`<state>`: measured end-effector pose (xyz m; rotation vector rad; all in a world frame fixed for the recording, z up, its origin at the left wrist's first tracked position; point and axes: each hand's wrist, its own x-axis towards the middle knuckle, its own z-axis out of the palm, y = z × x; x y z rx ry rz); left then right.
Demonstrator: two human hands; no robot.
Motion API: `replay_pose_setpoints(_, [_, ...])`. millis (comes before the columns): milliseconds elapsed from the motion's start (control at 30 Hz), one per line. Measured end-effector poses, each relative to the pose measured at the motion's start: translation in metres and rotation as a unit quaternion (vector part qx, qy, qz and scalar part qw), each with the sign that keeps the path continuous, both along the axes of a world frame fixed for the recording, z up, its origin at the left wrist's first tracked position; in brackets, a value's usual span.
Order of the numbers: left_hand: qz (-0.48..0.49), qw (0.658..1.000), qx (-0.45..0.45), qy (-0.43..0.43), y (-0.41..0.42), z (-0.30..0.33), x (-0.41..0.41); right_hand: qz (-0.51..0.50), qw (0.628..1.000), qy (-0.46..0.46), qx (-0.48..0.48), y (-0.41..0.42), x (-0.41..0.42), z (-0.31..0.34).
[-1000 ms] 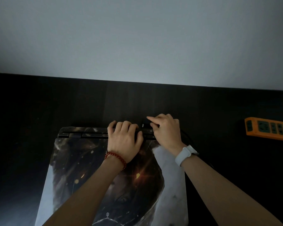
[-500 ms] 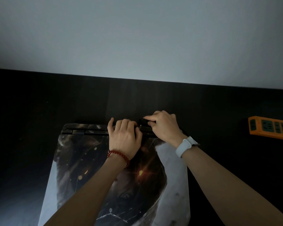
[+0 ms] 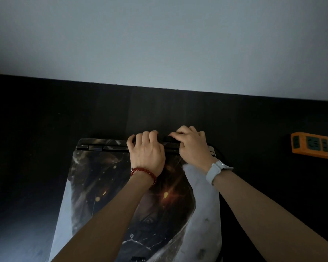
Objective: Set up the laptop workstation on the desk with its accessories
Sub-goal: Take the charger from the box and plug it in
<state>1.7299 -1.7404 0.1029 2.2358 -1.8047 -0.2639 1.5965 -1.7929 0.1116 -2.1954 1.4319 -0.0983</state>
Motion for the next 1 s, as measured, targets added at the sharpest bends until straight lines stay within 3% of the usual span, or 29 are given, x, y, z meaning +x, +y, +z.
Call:
replay_pose_setpoints(433, [-0.017, 1.0, -0.006, -0.014, -0.002, -0.003, 0.001, 0.047, 0.997, 0.063, -0.007, -0.003, -0.003, 0.002])
replay_pose_setpoints(533, [-0.019, 0.999, 0.021, 0.027, -0.004, 0.001, 0.003, 0.073, 0.988, 0.133, -0.03, 0.002, -0.004, 0.008])
replay_pose_setpoints(600, [-0.01, 0.996, 0.024, 0.086, 0.0, 0.012, 0.007, 0.036, 0.988, 0.141, -0.053, 0.015, -0.006, 0.014])
replay_pose_setpoints(700, [-0.016, 0.991, -0.009, 0.131, 0.029, 0.038, 0.021, -0.05, 0.991, 0.073, -0.098, 0.05, -0.008, 0.03])
replay_pose_setpoints(800, [-0.02, 0.988, -0.025, 0.148, 0.086, 0.057, 0.044, -0.051, 0.989, -0.048, -0.132, 0.104, -0.01, 0.045])
replay_pose_setpoints(867, [-0.003, 0.986, -0.022, 0.163, 0.132, 0.065, 0.06, -0.036, 0.987, -0.103, -0.114, 0.152, -0.008, 0.054])
replay_pose_setpoints(1000, [0.027, 0.983, 0.005, 0.182, 0.224, 0.074, 0.081, 0.042, 0.991, -0.123, -0.031, 0.237, -0.007, 0.065])
